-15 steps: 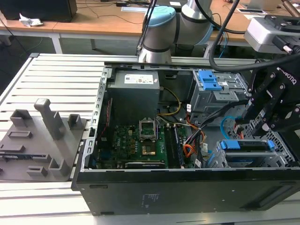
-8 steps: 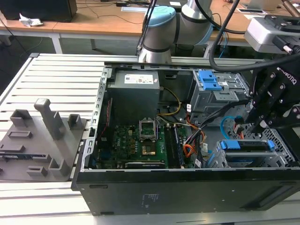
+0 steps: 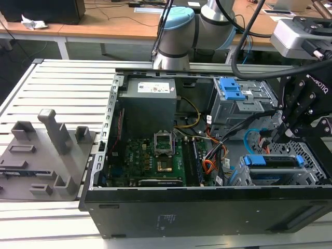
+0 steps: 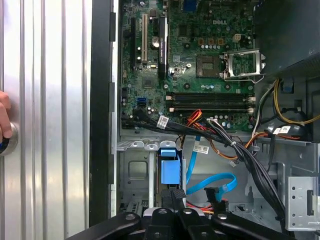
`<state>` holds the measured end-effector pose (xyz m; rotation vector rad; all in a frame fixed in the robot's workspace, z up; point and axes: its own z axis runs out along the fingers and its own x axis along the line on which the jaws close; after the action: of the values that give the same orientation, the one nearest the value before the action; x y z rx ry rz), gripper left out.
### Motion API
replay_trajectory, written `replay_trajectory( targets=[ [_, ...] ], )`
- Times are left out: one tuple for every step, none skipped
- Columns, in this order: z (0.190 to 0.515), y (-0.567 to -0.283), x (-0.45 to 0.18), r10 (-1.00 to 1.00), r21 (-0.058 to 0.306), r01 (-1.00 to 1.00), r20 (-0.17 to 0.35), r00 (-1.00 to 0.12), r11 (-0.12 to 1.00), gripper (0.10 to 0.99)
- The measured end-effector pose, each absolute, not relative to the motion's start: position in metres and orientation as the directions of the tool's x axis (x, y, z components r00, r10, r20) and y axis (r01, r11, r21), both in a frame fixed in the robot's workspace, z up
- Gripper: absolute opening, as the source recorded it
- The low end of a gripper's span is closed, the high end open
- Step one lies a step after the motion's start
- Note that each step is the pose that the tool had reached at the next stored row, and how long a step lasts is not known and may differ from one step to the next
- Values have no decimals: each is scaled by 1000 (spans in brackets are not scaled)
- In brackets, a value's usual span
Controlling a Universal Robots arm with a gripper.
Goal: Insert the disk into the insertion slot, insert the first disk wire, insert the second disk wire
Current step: 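Insert the disk into the insertion slot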
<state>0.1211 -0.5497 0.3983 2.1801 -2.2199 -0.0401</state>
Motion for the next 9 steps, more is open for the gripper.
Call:
replay_trajectory(
  targets=[
    [398, -550, 121, -1000, 39, -999, 3, -18, 18, 106],
    [398, -550, 121, -1000, 39, -999, 3, -18, 18, 106],
    [398, -550, 121, -1000, 39, -999, 3, -18, 18, 106],
    [398, -550, 121, -1000, 39, -999, 3, -18, 18, 106],
    [398, -550, 122, -1000, 39, -999, 3, -18, 18, 106],
    [398, -550, 124, -1000, 39, -999, 3, -18, 18, 106],
    [398, -550, 128, -1000, 40, -999, 3, -18, 18, 106],
    [398, -549, 131, -1000, 40, -999, 3, -18, 18, 106],
    [398, -549, 133, -1000, 41, -999, 3, -18, 18, 106]
  ],
)
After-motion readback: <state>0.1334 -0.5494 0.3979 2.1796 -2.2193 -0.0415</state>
